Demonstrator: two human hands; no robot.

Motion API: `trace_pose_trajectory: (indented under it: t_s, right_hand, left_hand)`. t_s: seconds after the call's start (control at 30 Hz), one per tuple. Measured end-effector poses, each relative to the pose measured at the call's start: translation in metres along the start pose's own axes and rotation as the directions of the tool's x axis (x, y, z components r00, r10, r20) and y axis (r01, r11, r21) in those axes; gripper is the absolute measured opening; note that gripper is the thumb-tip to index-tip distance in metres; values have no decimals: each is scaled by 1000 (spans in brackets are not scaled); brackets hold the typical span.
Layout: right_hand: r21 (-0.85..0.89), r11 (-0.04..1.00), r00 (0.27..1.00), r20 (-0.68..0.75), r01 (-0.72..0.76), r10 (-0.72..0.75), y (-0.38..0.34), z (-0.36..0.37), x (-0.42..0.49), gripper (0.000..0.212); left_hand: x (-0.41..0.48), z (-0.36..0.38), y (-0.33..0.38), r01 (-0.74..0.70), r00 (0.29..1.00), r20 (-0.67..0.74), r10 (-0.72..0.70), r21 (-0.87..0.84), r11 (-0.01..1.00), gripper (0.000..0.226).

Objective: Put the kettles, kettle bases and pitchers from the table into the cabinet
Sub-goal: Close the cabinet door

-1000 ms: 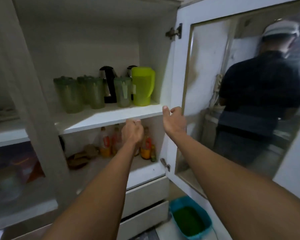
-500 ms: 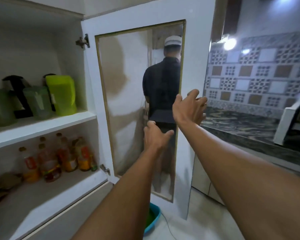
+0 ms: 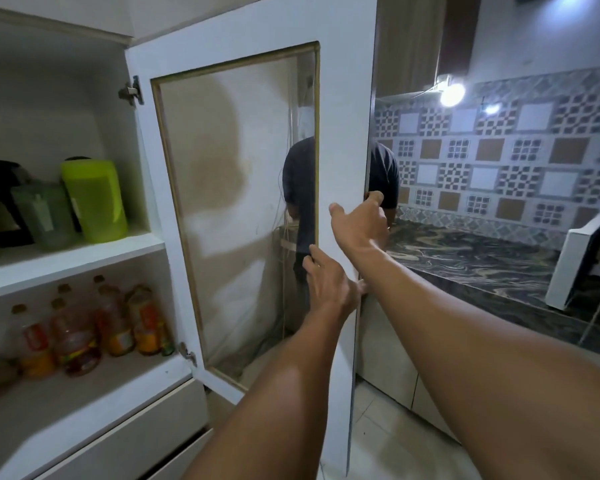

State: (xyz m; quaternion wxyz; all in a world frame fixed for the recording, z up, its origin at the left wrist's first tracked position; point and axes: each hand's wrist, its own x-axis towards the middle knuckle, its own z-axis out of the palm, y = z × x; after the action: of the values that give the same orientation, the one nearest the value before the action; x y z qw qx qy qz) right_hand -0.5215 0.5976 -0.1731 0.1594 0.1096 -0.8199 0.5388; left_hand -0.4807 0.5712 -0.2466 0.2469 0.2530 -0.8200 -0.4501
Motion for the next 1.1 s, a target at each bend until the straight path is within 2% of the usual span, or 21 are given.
trace_pose_trajectory:
  t_s: [0.07,0.13,0.2,0.33,0.4,0.5,0.57,0.63,0.7,0.8,1.0,1.1]
  right_hand:
    - [-26,999,999,-32,36,-37,-3,-2,-10,53]
    - [-54,993,994,-36,105,-107,-8,-4,-23,48]
    - [-59,979,980,-30,196,-198,-15,-5,-41,45]
    - [8,933,933,-29,359,-358,-35,-4,-89,37]
    - [50,892,894,-17,449,-449,-51,-1,-119,33]
    - [110,838,841,24,535,-540,-86,11,-176,22]
    - [155,820,823,62,550,-564,-113,27,-218,18]
    - [198,813,810,120,547,-574,-141,48,-259,16]
    - [228,805,790,173,548,-588,-168,70,-296,18]
    - [258,771,737,234,582,-634,-205,101,-337,34]
    - [213,592,539,260,777,-801,-258,160,-375,57]
    - [175,501,439,300,848,-847,-272,187,-386,62]
  left_hand:
    - [-6,-2,-6,19,999,-27,-19,13,1000,107]
    - [-17,-6,-15,58,998,-43,-55,62,996,126]
    - [-32,-13,-25,71,993,-101,-61,99,993,130]
    - [-76,-40,-46,6,958,-282,45,175,985,95]
    - [-98,-68,-61,-22,922,-371,109,230,973,87]
    - [-131,-131,-89,-30,906,-395,150,294,955,59]
    - [-148,-183,-110,-3,912,-386,140,333,943,39]
    - [-162,-233,-132,46,903,-414,113,356,933,29]
    - [-173,-275,-153,92,884,-460,80,338,937,21]
    - [-175,-327,-181,186,850,-527,-20,265,946,20]
    - [-165,-402,-213,366,774,-611,-169,213,906,26]
    - [-152,-423,-227,406,734,-644,-215,163,899,29]
